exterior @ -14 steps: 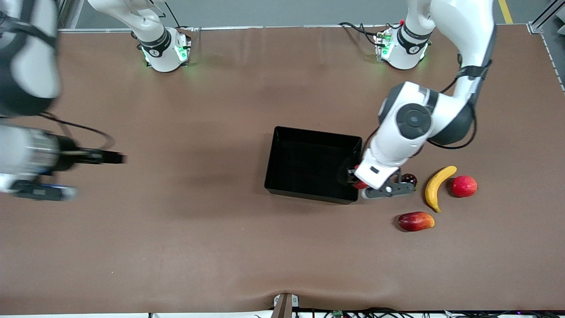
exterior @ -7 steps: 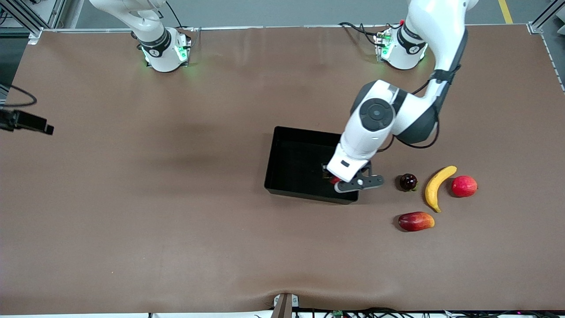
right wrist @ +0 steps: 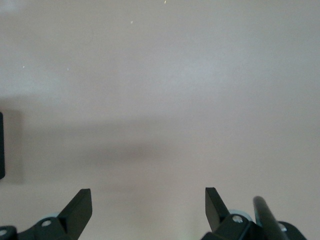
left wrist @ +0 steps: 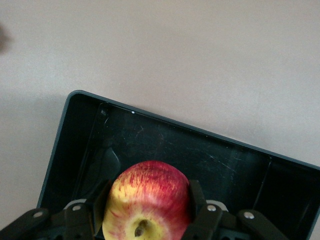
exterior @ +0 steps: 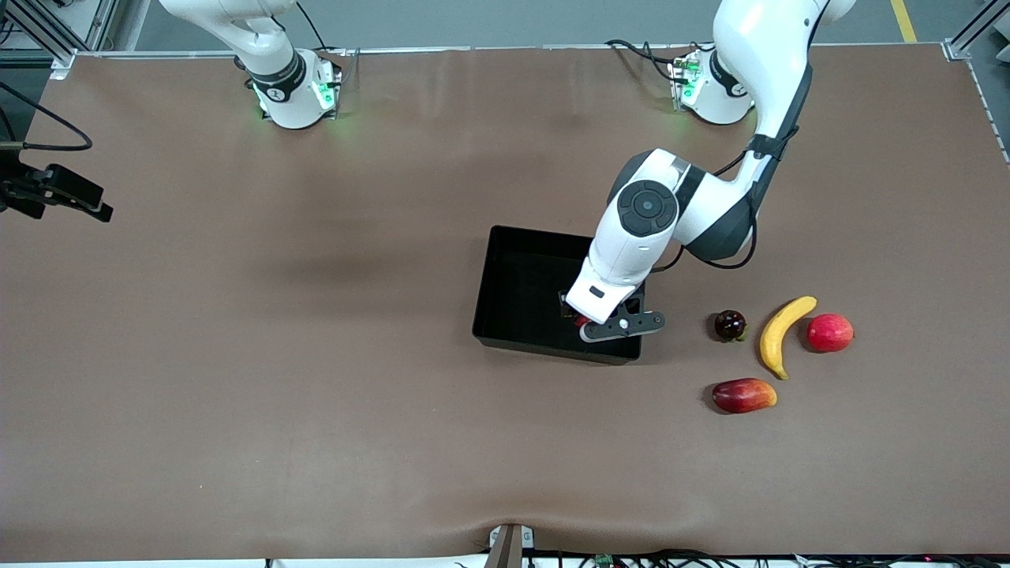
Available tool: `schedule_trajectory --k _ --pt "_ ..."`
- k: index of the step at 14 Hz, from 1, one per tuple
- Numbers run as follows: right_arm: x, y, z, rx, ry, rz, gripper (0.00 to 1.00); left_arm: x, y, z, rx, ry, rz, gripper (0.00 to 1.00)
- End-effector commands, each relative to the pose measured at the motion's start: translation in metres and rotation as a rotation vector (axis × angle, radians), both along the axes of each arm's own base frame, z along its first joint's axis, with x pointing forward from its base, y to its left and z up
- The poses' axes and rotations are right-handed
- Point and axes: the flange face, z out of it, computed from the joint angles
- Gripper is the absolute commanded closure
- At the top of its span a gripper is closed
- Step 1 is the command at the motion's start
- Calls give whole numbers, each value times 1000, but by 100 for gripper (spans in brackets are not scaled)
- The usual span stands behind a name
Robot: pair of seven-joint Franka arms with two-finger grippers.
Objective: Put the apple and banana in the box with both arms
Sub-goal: 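Lower the apple into the box and open the left gripper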
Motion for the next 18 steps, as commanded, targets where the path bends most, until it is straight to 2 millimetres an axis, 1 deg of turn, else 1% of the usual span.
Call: schedule_trajectory --k 1,4,6,8,10,12,15,16,18 --pt "1 -6 8 -40 -15 6 0 2 1 4 17 -28 5 100" --pt "0 -5 8 -41 -10 6 0 2 2 5 17 -30 6 100" --pt "0 0 10 -43 -16 13 0 5 11 9 22 -29 8 100" --pt "-1 -1 12 -39 -18 12 0 10 22 12 24 -31 18 100" --pt "-1 -1 13 -40 -21 12 0 12 25 11 25 -30 22 100" --pt "-1 -2 12 -39 -18 10 0 20 36 5 28 -30 32 100" --pt "-1 -6 13 -32 -18 0 0 19 36 3 37 -32 26 100" --pt "-3 -12 12 -27 -12 -12 0 19 36 3 37 -32 26 100" --pt "-3 -12 11 -27 -12 -12 0 21 39 2 38 -32 29 100"
